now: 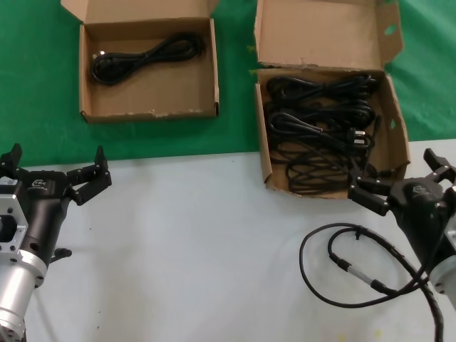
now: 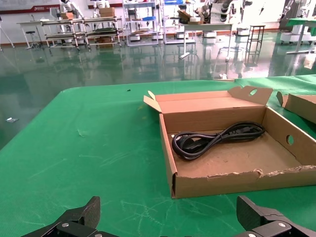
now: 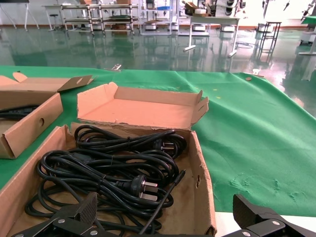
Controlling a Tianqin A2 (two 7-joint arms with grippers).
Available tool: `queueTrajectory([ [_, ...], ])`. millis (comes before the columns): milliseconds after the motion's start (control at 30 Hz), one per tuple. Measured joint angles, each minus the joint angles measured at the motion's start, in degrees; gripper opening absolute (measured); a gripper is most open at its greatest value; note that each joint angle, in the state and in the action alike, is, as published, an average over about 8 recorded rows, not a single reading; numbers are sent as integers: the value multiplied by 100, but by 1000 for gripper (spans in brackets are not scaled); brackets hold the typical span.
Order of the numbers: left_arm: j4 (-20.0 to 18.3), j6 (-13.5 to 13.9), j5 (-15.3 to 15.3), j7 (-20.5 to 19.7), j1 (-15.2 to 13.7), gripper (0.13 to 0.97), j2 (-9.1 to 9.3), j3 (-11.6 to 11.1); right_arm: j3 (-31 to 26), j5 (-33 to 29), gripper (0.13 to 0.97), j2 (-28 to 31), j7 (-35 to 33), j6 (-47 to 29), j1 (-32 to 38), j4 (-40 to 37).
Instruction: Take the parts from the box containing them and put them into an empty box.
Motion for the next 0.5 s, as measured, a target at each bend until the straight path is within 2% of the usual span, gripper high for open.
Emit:
queueTrajectory([
  [500, 0, 0, 0, 0, 0, 966, 0, 0, 0, 0, 966, 0, 0, 0, 0, 0],
])
